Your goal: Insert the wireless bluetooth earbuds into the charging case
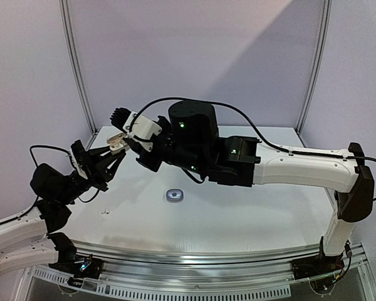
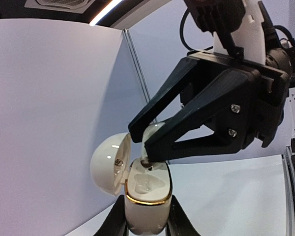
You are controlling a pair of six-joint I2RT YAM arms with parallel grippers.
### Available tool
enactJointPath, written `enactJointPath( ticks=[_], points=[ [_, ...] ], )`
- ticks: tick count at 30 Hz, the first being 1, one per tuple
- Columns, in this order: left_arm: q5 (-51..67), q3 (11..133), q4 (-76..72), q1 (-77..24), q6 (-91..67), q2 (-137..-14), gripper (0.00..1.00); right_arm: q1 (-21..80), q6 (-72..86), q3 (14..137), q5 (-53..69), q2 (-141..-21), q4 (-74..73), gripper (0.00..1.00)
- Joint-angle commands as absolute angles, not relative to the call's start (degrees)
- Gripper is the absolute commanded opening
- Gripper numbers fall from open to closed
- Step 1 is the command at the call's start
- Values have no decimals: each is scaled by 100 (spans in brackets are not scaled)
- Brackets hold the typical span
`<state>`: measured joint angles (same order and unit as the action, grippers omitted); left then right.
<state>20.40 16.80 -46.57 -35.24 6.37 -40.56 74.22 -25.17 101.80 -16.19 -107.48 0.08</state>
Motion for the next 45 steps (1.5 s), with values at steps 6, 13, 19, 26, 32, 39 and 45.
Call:
enactJointPath(
  ticks=[6,13,19,26,32,39,45],
  points=[
    [2123,1828,-4959,-3595,536,-4017,0,7381,-2569,10325,-1645,-10943,-71,7],
    [2086,1841,-4850,-3595,565,-3999,0,7387,-2523,10381,-1522,-10875,-129,8],
    [2028,1872,-4701,-3595,630,-3982,0,7451,-2553,10695,-1666,-10918,-482,10],
    [1841,1881,-4511,-3586,574,-3955,0,7451,-2309,10682,-1523,-10690,-496,2],
    [1616,1898,-4182,-3571,479,-3832,0,7214,-1577,10660,-2312,-10295,-1285,2],
    [1581,1873,-4126,-3560,424,-3797,0,6134,1439,10577,-1779,-10367,-4772,0],
    [1595,1872,-4072,-3551,400,-3771,0,5726,2572,10272,-828,-11234,-6642,0]
  ],
)
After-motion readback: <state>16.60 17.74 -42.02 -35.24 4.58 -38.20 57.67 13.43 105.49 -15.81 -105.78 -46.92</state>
